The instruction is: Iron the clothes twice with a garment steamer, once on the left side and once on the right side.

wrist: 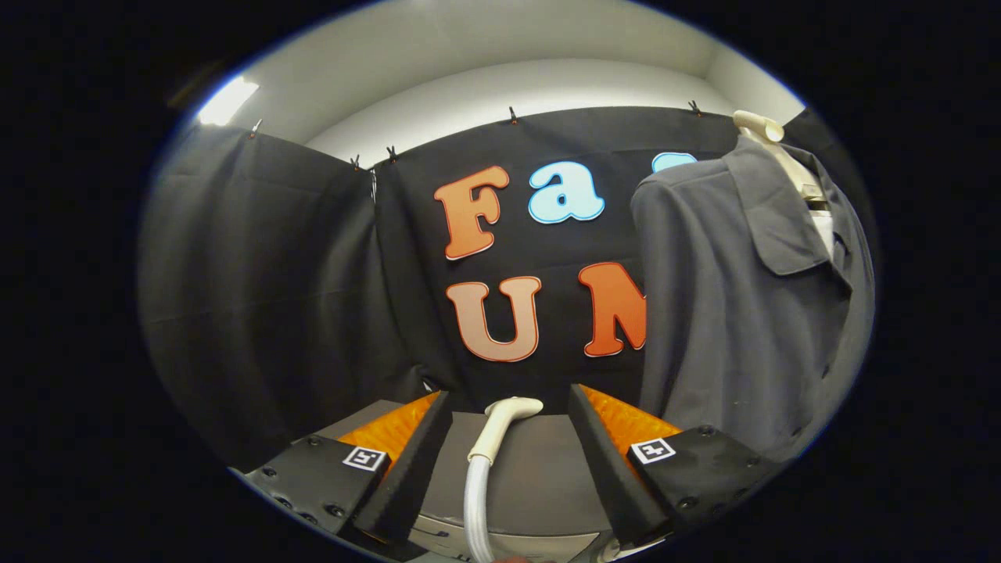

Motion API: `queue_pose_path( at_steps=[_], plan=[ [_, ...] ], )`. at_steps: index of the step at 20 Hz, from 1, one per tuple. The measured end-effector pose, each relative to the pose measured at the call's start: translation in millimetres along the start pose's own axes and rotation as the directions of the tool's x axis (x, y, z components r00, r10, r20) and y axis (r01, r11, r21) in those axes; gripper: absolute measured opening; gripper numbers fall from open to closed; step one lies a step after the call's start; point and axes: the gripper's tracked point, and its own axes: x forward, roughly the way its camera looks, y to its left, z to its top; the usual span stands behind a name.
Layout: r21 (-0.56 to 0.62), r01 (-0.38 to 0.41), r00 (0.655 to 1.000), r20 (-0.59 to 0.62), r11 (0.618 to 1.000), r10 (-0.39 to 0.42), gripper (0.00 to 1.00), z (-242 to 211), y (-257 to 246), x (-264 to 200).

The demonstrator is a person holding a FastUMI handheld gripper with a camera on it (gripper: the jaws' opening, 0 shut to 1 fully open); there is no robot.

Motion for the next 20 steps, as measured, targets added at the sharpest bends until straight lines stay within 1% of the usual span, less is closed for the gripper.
queue_pose_path(
  at_steps=[2,4,7,9,11,14,17,18,19,20],
  plan=[
    [0.008,0.000,0.999,-0.052,1.000,0.000,0.98,-16.2,8.2,33.9],
    [-0.005,0.010,0.991,-0.131,1.000,-0.010,0.98,-40.1,11.0,69.3],
    [-0.039,0.021,0.964,-0.263,0.999,-0.031,0.98,-77.9,4.9,111.0],
    [-0.046,0.032,0.948,-0.314,0.998,-0.044,0.99,-96.0,0.0,130.8],
    [-0.073,0.032,0.928,-0.368,0.997,-0.057,0.99,-112.8,0.1,143.2],
    [-0.123,0.020,0.912,-0.405,0.992,-0.069,0.98,-131.8,6.2,155.6],
    [-0.137,0.002,0.887,-0.457,0.991,-0.065,0.99,-153.8,15.3,159.0],
    [-0.134,0.010,0.882,-0.466,0.991,-0.072,0.99,-158.8,15.4,162.0],
    [-0.139,0.016,0.865,-0.495,0.990,-0.083,0.98,-165.4,13.7,160.3],
    [-0.134,0.019,0.856,-0.509,0.991,-0.085,0.98,-170.0,13.2,160.4]
  ],
)
